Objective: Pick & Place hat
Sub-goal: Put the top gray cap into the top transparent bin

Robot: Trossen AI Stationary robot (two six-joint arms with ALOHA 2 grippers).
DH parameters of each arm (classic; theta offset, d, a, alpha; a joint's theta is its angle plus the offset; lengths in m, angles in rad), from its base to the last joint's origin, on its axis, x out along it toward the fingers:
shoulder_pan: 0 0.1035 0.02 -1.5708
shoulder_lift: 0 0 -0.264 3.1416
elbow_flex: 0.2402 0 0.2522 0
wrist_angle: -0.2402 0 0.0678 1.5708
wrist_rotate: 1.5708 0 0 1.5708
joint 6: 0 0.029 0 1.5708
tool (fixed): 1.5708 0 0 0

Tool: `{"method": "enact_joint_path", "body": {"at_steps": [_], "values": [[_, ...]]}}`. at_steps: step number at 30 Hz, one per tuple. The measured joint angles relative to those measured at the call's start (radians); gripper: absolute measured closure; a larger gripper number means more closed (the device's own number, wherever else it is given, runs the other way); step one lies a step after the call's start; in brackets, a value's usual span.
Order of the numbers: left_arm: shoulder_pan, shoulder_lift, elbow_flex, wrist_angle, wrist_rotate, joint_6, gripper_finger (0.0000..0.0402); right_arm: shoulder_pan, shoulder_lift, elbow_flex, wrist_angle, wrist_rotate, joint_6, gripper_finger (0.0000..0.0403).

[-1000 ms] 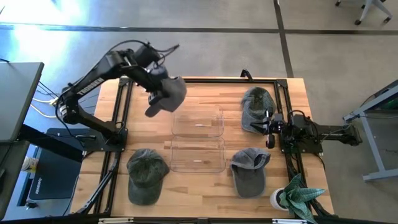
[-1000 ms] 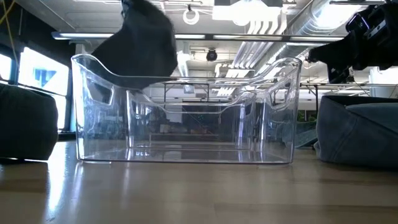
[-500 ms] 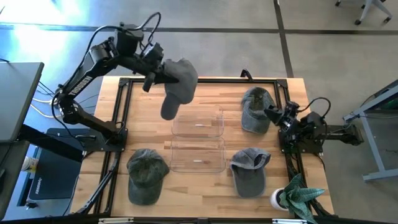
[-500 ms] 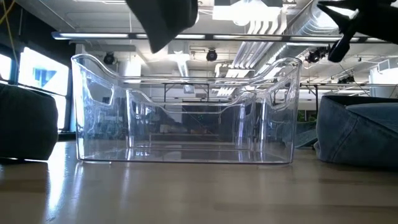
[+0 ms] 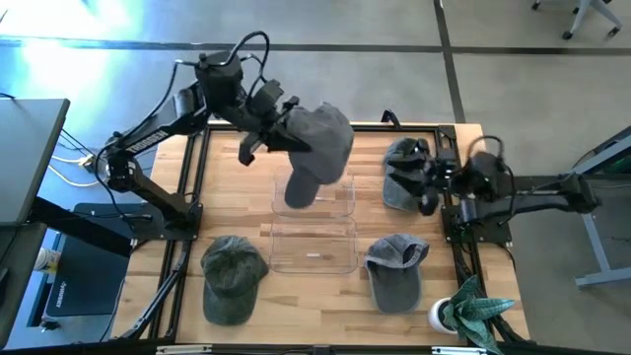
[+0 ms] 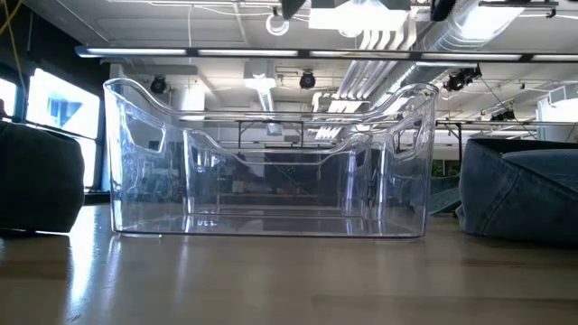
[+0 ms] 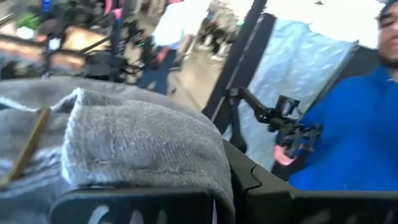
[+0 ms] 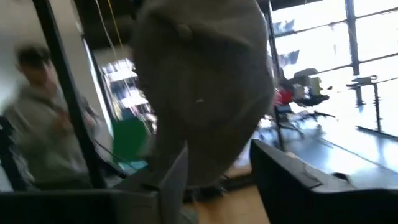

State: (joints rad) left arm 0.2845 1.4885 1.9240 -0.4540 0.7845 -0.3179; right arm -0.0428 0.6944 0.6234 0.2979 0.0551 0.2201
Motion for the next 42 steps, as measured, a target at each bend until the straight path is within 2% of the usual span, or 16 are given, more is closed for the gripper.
{"method": "enact_joint_path", "body": {"at_steps": [5,9,13,19,24,27,30,39,40,42], "values": [[-0.052,0.011,0.0,0.129,0.021,-0.059,0.0401,-0.032,0.111,0.261,-0.267,-0.022,-0.171,0.0136],[-0.081,0.029,-0.001,0.191,0.018,-0.099,0.0401,-0.077,0.201,0.395,-0.368,-0.131,-0.28,0.0089],[-0.106,0.044,0.001,0.236,-0.006,-0.114,0.0401,-0.119,0.296,0.453,-0.303,-0.284,-0.332,0.0076],[-0.111,0.049,-0.002,0.228,-0.022,-0.136,0.0401,-0.127,0.388,0.484,-0.132,-0.408,-0.383,0.0079],[-0.11,0.048,-0.002,0.226,-0.062,-0.135,0.0401,-0.128,0.42,0.501,-0.114,-0.534,-0.369,0.0083],[-0.11,0.048,-0.002,0.225,-0.069,-0.136,0.0401,-0.128,0.421,0.502,-0.113,-0.619,-0.318,0.0107],[-0.11,0.048,-0.002,0.218,-0.067,-0.136,0.0401,-0.128,0.405,0.503,-0.12,-0.686,-0.269,0.0157],[-0.108,0.048,-0.002,0.133,-0.054,-0.136,0.0401,-0.118,0.362,0.504,-0.195,-0.845,-0.219,0.038],[-0.108,0.048,-0.002,0.123,-0.06,-0.136,0.0401,-0.114,0.362,0.504,-0.216,-0.85,-0.219,0.039],[-0.108,0.048,-0.002,0.096,-0.085,-0.143,0.0401,-0.103,0.363,0.504,-0.248,-0.826,-0.187,0.0385]]}}
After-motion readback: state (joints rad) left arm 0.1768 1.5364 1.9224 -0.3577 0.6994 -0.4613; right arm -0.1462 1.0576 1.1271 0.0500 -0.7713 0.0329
